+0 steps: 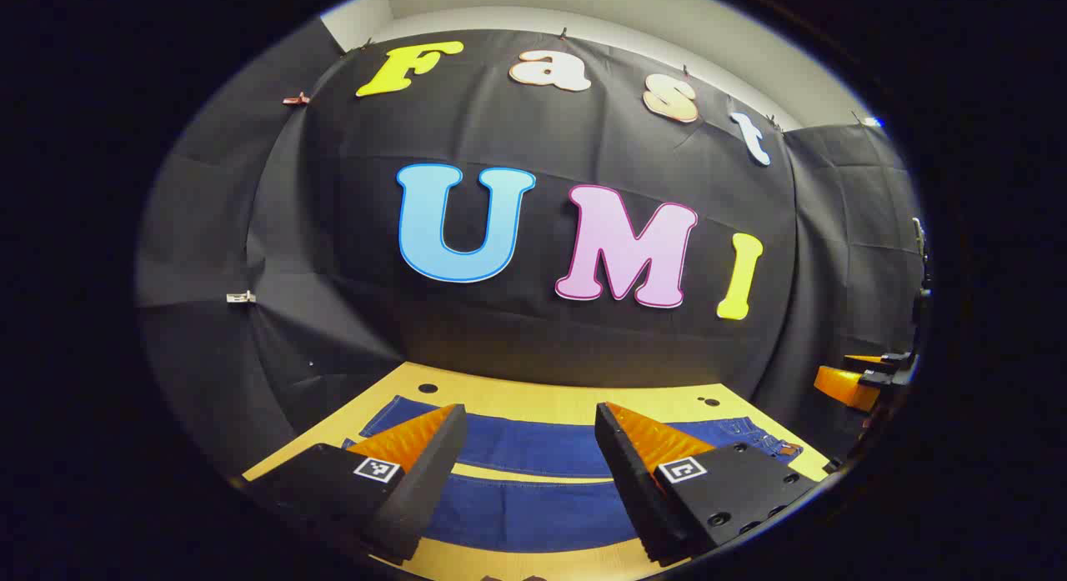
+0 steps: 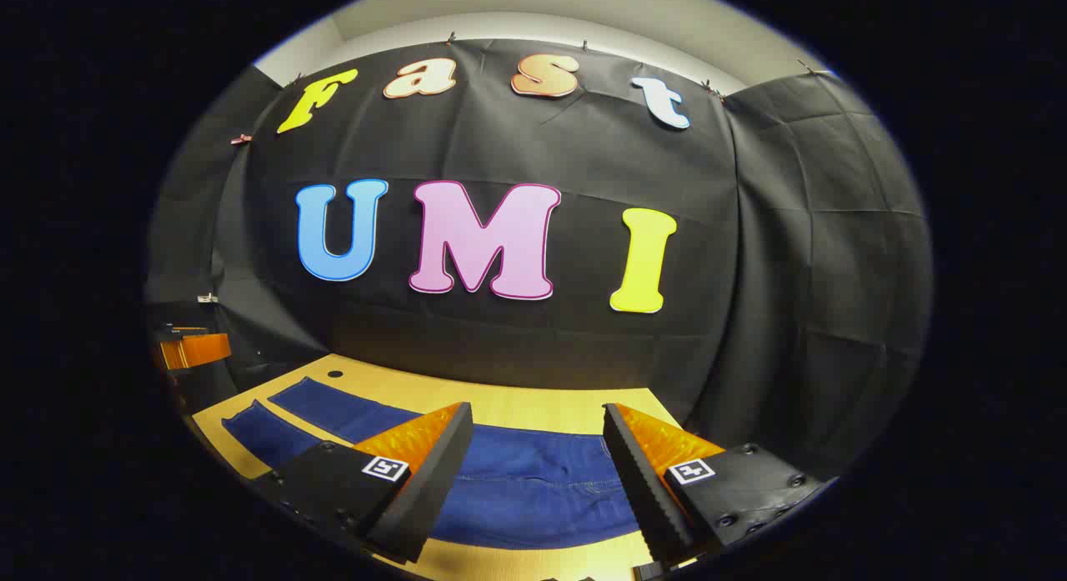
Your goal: Grasp the waist and the cuffs of the jeans and fold them to make the two legs overlap; first hold the waist and fold one-third of the jeans toward the cuffs, then hold the cuffs and fold the remaining one-third in the same direction to finish folding.
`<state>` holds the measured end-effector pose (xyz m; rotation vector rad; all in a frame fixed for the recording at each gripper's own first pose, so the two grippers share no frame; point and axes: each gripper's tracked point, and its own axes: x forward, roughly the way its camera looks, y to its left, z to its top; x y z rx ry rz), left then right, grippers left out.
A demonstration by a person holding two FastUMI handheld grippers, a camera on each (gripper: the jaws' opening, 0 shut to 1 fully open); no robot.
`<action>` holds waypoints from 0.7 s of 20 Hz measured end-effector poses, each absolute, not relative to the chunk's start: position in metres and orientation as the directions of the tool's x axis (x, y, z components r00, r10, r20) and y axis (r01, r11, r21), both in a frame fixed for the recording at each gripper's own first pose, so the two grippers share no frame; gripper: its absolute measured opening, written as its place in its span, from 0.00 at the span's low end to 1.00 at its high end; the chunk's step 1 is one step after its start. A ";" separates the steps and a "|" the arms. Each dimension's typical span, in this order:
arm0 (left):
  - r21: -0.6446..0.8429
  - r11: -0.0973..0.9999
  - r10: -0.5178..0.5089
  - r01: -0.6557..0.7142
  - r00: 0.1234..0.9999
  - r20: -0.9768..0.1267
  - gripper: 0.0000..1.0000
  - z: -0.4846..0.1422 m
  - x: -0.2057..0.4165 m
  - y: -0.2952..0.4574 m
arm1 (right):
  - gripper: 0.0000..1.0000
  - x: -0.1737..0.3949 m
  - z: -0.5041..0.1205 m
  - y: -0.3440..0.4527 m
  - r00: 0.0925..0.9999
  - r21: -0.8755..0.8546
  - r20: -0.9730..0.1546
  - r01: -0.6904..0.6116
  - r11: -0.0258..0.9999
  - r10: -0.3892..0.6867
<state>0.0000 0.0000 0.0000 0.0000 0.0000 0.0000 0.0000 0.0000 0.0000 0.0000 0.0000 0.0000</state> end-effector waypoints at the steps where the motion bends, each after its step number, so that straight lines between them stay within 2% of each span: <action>1: 0.013 1.000 0.006 -0.006 1.000 -0.003 0.96 0.001 0.002 0.003 | 0.97 0.001 0.001 0.001 1.000 0.005 0.000 0.005 1.000 -0.005; 9: 0.020 0.999 0.034 -0.034 0.999 -0.022 0.96 -0.009 -0.003 0.028 | 0.97 -0.001 -0.005 0.011 1.000 -0.004 -0.014 0.007 1.000 -0.007; 14: 0.019 1.000 0.019 -0.019 1.000 0.011 0.96 0.000 -0.010 0.034 | 0.97 -0.006 -0.014 0.013 0.997 0.002 -0.063 0.033 0.999 -0.033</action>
